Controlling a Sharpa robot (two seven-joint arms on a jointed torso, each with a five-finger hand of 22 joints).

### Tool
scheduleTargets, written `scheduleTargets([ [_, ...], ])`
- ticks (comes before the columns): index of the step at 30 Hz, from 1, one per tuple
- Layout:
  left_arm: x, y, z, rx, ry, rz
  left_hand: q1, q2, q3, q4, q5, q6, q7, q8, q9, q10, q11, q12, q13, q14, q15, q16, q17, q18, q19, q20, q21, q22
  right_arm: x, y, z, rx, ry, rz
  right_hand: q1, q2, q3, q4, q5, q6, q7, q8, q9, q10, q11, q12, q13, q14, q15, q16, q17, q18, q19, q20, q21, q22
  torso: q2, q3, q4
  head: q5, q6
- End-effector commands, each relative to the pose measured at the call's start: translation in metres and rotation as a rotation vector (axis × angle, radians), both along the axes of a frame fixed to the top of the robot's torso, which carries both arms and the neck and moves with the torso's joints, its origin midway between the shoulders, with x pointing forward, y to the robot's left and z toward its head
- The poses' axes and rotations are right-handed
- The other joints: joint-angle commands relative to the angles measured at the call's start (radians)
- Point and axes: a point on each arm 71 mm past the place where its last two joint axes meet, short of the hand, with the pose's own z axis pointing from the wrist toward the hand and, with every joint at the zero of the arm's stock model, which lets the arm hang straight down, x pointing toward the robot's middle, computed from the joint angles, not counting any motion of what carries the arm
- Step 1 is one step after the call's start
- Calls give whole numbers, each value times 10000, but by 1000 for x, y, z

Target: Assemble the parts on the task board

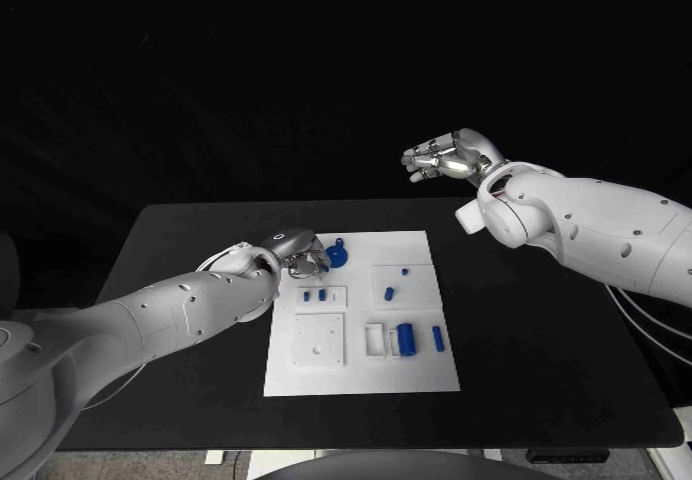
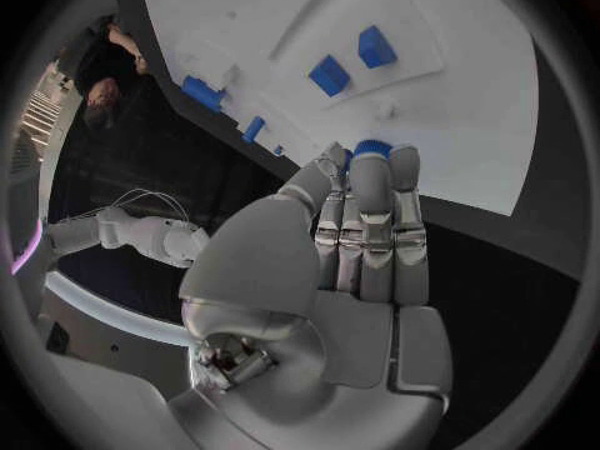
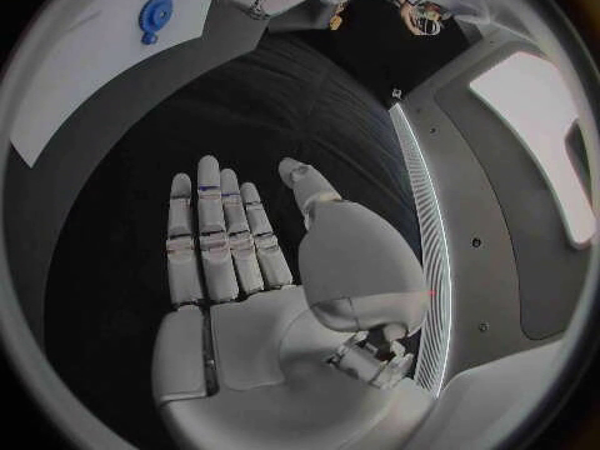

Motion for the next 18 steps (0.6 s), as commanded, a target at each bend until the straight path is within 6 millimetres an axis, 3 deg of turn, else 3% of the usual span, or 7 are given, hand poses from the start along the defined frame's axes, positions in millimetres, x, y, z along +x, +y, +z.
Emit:
scheduleTargets([
  [1,-1,3,-1,-8,342,-100,31,84,43,4,-5,65,21,64,12,215,-133,22,4,35,-56,51,17,133,2,-55,30,210,-1,1,0,-5,-16,175,13,-65,15,69,56,-5,30,-29,2,-18,8,-40,-14,16,65,-66,-17,-139,-73,-8,-5,-6,2,-2,18,50,-9],
  [11,1,16,-7,521,860,25,46,64,100,-3,20,76,18,63,9,224,-132,22,5,9,-55,30,14,135,-51,-56,82,210,-1,0,0,-8,-11,171,13,-70,25,76,62,-8,28,-29,2,-19,8,-41,-14,14,67,-65,-29,-139,-77,-6,-5,-6,6,0,25,70,-38],
  [18,3,20,-8,707,993,139,42,67,117,4,10,70,19,64,9,217,-129,22,5,15,-55,40,19,139,-54,-55,101,207,-1,0,1,-7,-17,169,13,-70,25,76,62,-8,28,-29,2,-19,8,-41,-14,14,67,-65,-29,-139,-77,-6,-5,-6,7,10,-13,138,-54],
])
